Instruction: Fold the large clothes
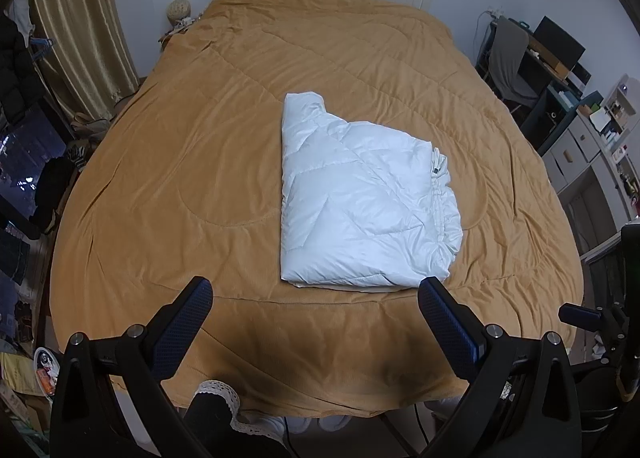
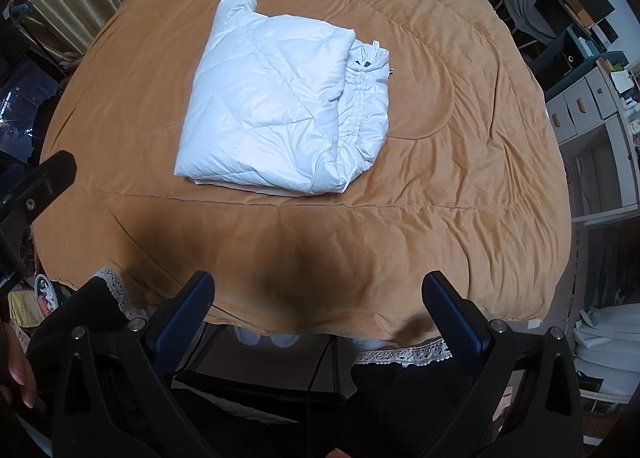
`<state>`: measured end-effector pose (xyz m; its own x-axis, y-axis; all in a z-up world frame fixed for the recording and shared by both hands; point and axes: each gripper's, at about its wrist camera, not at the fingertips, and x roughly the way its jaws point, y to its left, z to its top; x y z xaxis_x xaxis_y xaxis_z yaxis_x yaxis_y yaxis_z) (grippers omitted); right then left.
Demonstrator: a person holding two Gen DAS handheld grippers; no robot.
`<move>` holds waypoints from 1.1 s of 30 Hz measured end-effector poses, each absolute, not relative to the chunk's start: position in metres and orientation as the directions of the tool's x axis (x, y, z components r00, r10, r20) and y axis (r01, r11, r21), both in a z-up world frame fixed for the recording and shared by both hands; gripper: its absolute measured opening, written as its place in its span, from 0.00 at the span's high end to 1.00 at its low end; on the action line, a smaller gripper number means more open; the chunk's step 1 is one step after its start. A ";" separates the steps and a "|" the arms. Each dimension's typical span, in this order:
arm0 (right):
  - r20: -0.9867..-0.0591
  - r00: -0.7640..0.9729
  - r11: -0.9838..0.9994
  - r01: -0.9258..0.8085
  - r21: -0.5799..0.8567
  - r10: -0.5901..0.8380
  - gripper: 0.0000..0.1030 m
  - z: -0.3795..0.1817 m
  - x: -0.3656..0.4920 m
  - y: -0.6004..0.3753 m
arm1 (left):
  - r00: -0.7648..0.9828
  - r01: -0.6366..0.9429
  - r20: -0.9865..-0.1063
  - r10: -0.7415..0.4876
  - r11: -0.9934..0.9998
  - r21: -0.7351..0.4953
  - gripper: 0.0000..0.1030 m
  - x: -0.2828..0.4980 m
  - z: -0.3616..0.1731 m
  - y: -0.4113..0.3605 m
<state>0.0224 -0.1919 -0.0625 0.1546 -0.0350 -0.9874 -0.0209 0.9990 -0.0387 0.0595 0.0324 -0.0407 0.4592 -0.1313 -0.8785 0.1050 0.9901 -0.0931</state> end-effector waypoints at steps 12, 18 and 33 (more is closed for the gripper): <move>-0.987 0.155 0.999 -0.018 -0.039 -0.035 0.00 -0.063 0.022 -0.192 | 0.452 0.104 -0.883 -0.131 0.990 -0.094 0.00 0.059 -0.043 0.033; -0.987 0.154 0.999 -0.018 -0.039 -0.036 0.00 -0.063 0.022 -0.192 | 0.448 0.103 -0.884 -0.130 0.990 -0.093 0.00 0.059 -0.044 0.032; -0.988 0.148 0.999 -0.016 -0.036 -0.033 0.00 -0.066 0.018 -0.192 | 0.435 0.108 -0.891 -0.128 0.990 -0.089 0.00 0.060 -0.046 0.029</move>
